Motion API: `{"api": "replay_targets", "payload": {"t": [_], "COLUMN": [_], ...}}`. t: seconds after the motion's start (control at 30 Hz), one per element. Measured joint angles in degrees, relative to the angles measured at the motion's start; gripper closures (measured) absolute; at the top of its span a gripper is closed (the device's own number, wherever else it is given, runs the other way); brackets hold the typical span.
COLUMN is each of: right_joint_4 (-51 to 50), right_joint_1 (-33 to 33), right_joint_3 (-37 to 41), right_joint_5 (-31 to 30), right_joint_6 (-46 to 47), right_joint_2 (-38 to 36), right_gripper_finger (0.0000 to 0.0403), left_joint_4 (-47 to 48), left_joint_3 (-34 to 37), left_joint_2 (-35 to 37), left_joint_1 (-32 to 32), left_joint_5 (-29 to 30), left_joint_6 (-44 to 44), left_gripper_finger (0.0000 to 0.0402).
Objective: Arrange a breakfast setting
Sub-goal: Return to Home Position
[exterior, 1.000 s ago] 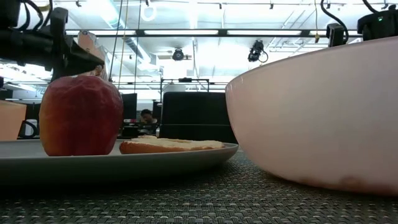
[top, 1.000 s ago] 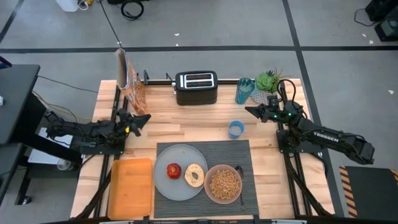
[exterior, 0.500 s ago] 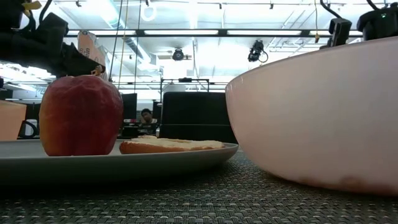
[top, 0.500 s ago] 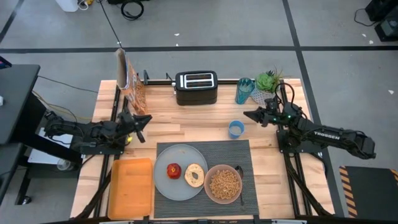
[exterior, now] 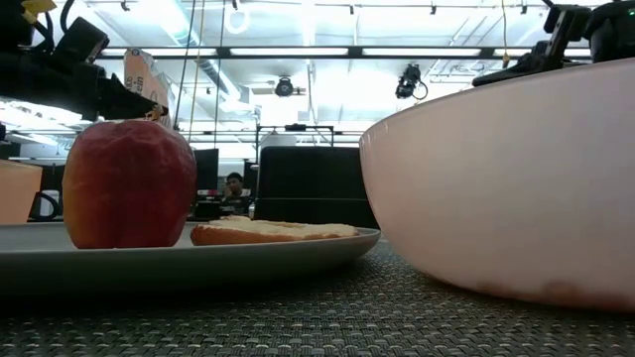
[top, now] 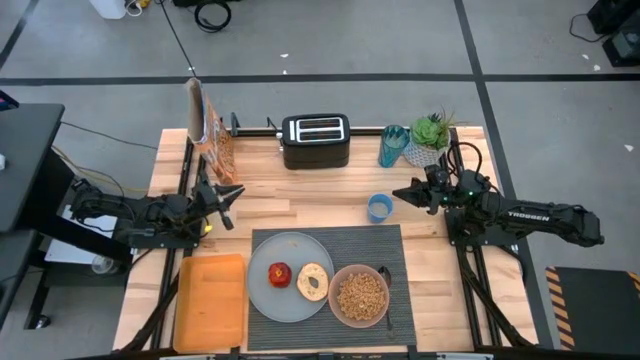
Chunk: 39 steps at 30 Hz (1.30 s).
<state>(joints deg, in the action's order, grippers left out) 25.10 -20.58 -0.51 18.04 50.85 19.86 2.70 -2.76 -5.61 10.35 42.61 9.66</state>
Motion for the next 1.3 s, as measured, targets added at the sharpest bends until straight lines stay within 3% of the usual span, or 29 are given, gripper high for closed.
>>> {"api": "replay_targets", "payload": {"t": [1.3], "right_joint_4": [0.09], "right_joint_1": [0.00], "right_joint_3": [0.00], "right_joint_5": [0.02], "right_joint_6": [0.00], "right_joint_2": [-0.02], "right_gripper_finger": [0.0387], "left_joint_4": [-3.35], "left_joint_3": [0.17], "left_joint_2": [-0.02], "left_joint_1": [0.00], "left_joint_5": [-0.04], "left_joint_6": [-0.03], "left_gripper_finger": [0.0352]}}
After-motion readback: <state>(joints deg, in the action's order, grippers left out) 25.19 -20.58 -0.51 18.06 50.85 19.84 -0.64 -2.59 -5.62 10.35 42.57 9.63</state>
